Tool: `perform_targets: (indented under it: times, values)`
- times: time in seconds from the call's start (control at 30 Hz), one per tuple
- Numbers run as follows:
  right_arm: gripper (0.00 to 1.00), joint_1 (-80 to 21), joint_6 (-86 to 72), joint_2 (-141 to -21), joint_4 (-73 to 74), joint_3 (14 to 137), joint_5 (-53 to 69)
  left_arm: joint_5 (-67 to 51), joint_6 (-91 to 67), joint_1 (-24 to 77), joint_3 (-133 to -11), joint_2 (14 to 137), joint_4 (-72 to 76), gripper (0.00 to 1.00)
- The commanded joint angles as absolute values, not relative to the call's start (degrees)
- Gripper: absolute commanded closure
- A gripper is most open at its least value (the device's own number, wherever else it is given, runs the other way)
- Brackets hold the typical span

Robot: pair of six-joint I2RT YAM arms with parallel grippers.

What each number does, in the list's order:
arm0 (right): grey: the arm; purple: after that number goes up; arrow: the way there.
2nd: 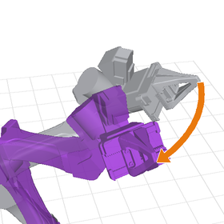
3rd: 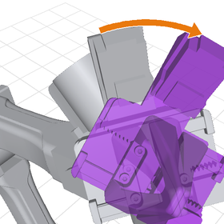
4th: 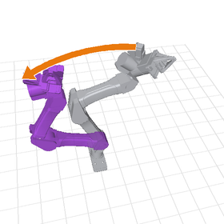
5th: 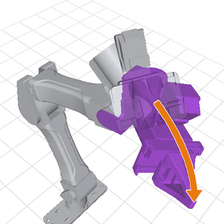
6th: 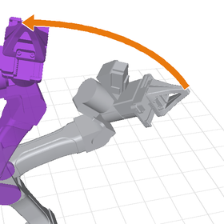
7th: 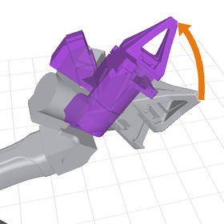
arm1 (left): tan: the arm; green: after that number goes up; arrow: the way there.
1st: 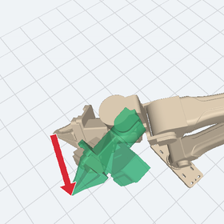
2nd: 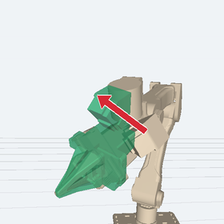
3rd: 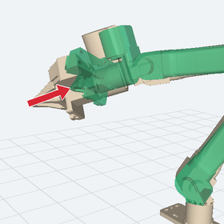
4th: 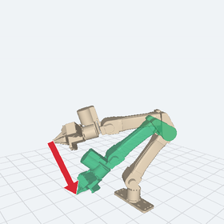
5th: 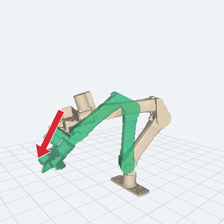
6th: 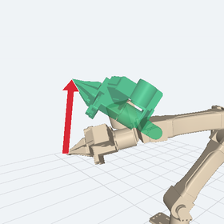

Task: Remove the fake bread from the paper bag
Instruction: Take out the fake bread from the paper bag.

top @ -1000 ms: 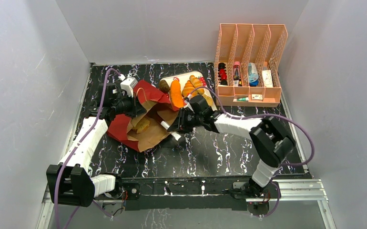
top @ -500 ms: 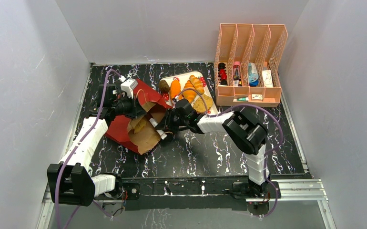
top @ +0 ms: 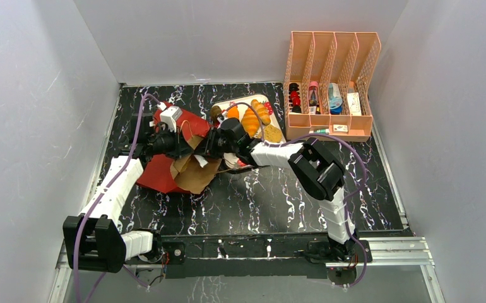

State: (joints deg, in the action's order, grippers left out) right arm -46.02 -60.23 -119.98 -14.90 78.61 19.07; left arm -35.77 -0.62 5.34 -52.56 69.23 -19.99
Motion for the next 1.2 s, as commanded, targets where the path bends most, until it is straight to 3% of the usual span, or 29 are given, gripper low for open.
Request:
perform_targets:
  times: [0.0,0.23,0.77,1.17]
  values:
    - [0.94,-45.9,-60.6,-121.3,-19.2,83.3,18.2,-39.2,-0.4,5.4,-52.2,68.4,-20.9,1.00]
    - [0.93,-45.8,-59.3,-117.1,-13.7,80.9,20.7,-37.7,0.7,5.4,-52.9,68.1,-21.7,1.00]
    - [0.92,-44.2,-59.2,-92.6,-2.3,62.2,28.8,-37.0,1.5,5.4,-52.7,68.8,-21.2,1.00]
    - [0.84,-43.7,-62.1,-83.9,0.7,50.6,37.6,-37.0,1.2,5.4,-53.0,68.9,-20.7,1.00]
